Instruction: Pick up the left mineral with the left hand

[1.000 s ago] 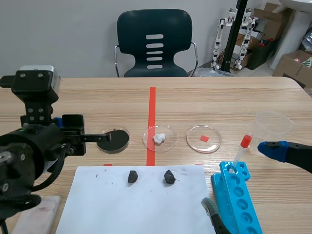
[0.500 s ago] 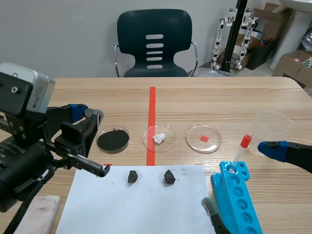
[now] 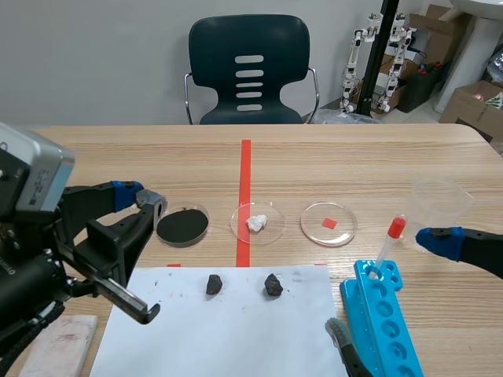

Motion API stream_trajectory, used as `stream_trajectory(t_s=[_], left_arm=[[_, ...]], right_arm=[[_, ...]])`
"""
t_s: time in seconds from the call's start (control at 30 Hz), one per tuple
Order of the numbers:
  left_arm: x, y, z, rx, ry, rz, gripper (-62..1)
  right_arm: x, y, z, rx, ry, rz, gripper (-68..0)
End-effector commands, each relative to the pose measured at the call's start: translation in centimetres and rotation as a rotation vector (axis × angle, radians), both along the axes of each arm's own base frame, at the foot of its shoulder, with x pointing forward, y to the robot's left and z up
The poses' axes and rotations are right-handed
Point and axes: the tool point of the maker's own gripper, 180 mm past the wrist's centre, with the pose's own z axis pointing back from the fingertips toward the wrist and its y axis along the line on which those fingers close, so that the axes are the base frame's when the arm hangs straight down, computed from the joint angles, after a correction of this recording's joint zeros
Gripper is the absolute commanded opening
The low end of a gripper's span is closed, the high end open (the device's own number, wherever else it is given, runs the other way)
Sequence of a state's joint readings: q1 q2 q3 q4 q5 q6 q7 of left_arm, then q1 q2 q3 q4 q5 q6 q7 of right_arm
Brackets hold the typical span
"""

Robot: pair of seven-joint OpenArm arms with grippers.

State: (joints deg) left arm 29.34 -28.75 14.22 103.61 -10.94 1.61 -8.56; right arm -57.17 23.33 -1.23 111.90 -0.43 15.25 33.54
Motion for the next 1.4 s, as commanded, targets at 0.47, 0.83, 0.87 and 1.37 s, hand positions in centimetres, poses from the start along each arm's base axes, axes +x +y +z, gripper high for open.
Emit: stream_trajectory(t_s=[0.47, 0.83, 0.87, 1.37], left_arm=[[-1.2, -0.3, 0.1, 0.024, -0.018, -0.024, -49.6], [-1.2, -0.2, 0.0, 0.025, -0.015, -0.023, -49.6], [-1.2, -0.2, 0.0, 0.025, -0.015, -0.023, -49.6], [-1.2, -0.2, 0.0, 0.025, -0.016, -0.023, -49.6]], right_arm=[[0.4, 0.1, 1.2, 0.020, -0.039, -0.003, 0.4], [0.4, 0.1, 1.2, 0.020, -0.038, -0.003, 0.4], [0.4, 0.1, 1.2, 0.020, -0.038, -0.003, 0.4], [0.4, 0.1, 1.2, 0.020, -0.038, -0.003, 0.4]])
